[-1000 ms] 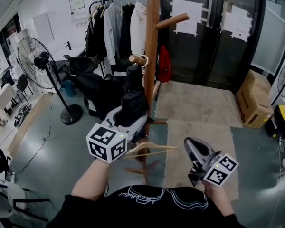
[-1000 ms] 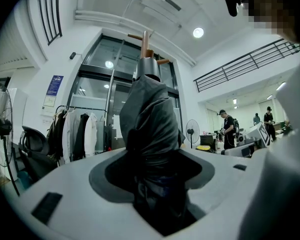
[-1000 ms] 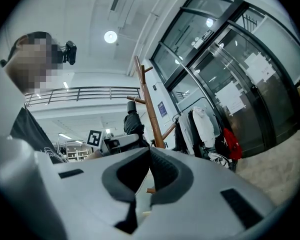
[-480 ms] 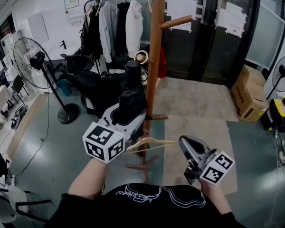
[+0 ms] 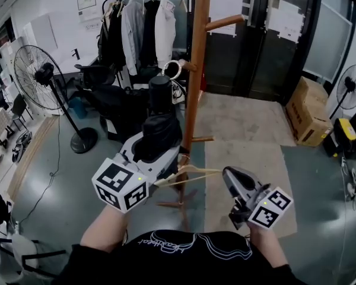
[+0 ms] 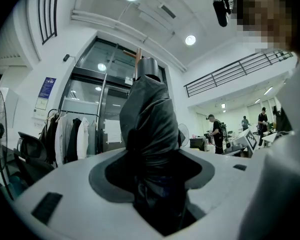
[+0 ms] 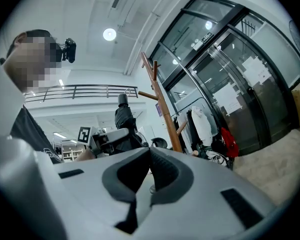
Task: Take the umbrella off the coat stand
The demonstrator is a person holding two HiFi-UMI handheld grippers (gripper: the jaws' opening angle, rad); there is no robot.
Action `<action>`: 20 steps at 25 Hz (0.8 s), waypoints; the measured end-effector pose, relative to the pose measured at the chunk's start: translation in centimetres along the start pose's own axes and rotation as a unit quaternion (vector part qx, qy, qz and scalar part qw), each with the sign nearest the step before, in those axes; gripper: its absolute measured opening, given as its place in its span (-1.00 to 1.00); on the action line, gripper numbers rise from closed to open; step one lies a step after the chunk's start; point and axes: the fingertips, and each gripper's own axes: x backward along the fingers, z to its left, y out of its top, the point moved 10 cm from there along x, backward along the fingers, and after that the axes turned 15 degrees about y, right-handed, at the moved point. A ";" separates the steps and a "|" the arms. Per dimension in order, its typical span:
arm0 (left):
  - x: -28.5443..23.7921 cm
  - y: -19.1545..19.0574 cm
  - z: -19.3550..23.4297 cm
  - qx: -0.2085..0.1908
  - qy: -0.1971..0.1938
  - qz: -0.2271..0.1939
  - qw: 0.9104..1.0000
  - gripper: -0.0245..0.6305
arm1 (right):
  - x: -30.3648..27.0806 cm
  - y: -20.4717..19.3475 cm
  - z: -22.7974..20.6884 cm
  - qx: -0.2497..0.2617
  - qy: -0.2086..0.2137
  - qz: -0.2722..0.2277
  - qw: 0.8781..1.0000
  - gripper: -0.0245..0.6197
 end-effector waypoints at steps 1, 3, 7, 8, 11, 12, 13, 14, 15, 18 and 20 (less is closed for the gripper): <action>0.6 -0.1 0.1 0.007 -0.007 -0.002 1.000 -0.19 | -0.2 -0.3 0.4 0.000 -0.001 0.003 1.000 -0.92; 1.8 -0.5 0.1 0.022 -0.020 -0.004 1.000 -0.19 | -0.5 -0.9 1.1 -0.003 -0.003 0.005 1.000 -0.92; 4.1 -1.9 0.1 0.029 -0.028 0.005 0.999 -0.19 | -0.7 -1.9 2.6 -0.003 -0.013 0.009 1.000 -0.92; 4.7 -2.5 0.0 0.030 -0.031 0.009 0.999 -0.19 | -0.6 -2.1 3.0 -0.001 -0.017 0.009 1.000 -0.92; 6.3 -4.1 -0.1 0.049 -0.042 0.023 0.998 -0.19 | -0.6 -2.8 4.3 -0.005 -0.023 0.002 1.000 -0.92; 6.9 -4.6 -0.2 0.056 -0.045 0.030 0.997 -0.19 | -0.7 -3.2 4.7 -0.011 -0.024 0.001 1.000 -0.92; 7.5 -5.2 -0.3 0.061 -0.047 0.038 0.996 -0.19 | -0.8 -3.6 5.2 -0.018 -0.025 0.001 1.000 -0.92; 8.0 -5.9 -0.4 0.066 -0.050 0.046 0.996 -0.19 | -0.9 -4.0 5.7 -0.026 -0.026 0.003 0.999 -0.92; 8.6 -6.5 -0.5 0.070 -0.054 0.053 0.995 -0.19 | -1.1 -4.5 6.3 -0.032 -0.027 0.004 0.999 -0.92; 10.4 -8.3 -0.9 0.085 -0.068 0.064 0.992 -0.19 | -1.3 -6.0 8.1 -0.039 -0.029 0.008 0.999 -0.92; 11.6 -9.0 -1.1 0.090 -0.074 0.066 0.991 -0.19 | -1.6 -6.8 9.3 -0.040 -0.029 0.010 0.999 -0.92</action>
